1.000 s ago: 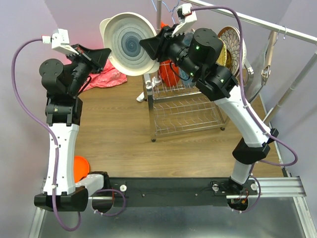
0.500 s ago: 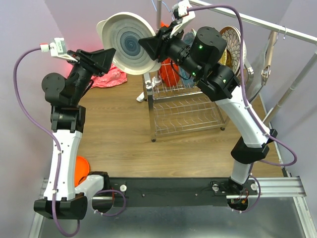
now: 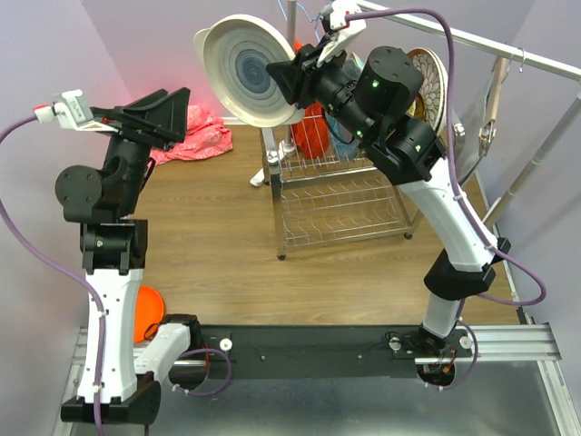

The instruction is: Load the plates into the dish rack

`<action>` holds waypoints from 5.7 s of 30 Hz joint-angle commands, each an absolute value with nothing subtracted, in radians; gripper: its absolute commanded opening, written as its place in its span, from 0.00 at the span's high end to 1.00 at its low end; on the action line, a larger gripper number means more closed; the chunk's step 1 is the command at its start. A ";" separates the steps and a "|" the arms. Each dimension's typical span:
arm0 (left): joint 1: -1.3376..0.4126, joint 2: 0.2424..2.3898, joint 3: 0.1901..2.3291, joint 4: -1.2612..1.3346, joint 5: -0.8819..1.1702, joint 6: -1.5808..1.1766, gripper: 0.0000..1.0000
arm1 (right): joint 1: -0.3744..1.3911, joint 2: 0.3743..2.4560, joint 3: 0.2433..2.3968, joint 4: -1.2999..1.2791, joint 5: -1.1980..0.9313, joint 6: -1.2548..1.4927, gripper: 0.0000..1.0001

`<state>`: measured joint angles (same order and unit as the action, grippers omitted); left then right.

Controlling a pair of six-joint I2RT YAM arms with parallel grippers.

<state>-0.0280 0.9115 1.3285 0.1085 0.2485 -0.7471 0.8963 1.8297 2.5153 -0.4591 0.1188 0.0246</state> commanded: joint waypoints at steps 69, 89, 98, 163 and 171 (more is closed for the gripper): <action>-0.008 0.677 1.031 -0.067 0.035 -0.692 0.22 | 0.943 1.601 2.123 -0.212 0.890 -0.267 0.99; -0.009 0.647 1.012 -0.095 0.018 -0.693 0.21 | 0.942 1.542 1.971 -0.212 0.950 -0.169 0.99; -0.008 0.644 1.017 -0.098 0.014 -0.692 0.21 | 0.942 1.539 1.957 -0.212 0.973 -0.166 0.99; -0.009 0.627 0.986 -0.104 0.009 -0.695 0.20 | 0.942 1.548 1.908 -0.265 0.982 -0.150 0.77; 0.015 0.635 0.983 -0.097 0.008 -0.696 0.20 | 0.946 1.552 1.934 -0.281 0.965 -0.155 0.76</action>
<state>-0.0143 0.6399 0.9905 -0.1070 0.0357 -0.7044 0.9463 1.5761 1.8896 -0.2989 0.9524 -0.1925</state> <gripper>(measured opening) 0.802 0.354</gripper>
